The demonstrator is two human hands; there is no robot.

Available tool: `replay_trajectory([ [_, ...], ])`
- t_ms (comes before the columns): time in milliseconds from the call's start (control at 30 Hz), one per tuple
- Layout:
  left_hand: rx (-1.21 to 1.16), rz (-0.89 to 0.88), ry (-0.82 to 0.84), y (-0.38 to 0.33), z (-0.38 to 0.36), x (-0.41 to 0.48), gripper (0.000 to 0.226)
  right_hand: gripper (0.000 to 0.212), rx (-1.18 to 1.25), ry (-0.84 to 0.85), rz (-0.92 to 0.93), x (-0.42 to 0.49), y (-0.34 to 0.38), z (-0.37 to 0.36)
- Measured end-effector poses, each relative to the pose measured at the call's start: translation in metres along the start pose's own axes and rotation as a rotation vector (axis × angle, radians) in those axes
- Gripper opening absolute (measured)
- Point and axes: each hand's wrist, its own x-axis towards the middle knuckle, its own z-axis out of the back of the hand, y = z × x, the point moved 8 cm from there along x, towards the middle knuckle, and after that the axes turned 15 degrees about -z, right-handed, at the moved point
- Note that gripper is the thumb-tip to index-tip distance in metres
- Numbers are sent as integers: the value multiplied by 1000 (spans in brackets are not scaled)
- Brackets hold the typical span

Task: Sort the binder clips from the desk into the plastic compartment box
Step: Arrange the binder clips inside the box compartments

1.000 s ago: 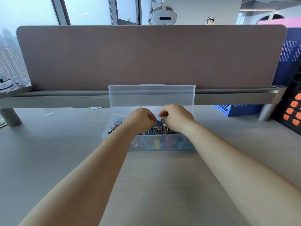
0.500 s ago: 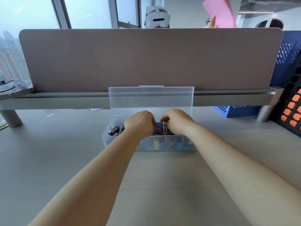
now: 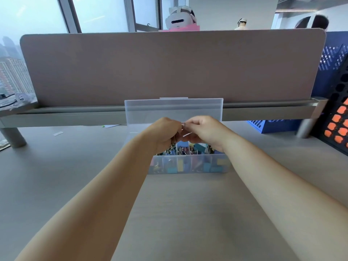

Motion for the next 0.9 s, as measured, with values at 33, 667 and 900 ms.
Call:
replay_trajectory([
  [33,-19,-4,21,-1,-2,-1,24,21,17,21,-16,0,-2,0],
  [667,-254,-21,-103,8,7,-10,30,7,-393,-6,63,-18,-29,25],
  [900,-246,-23,-91,9,0,-12,24,12,-721,-120,81,-18,-23,25],
])
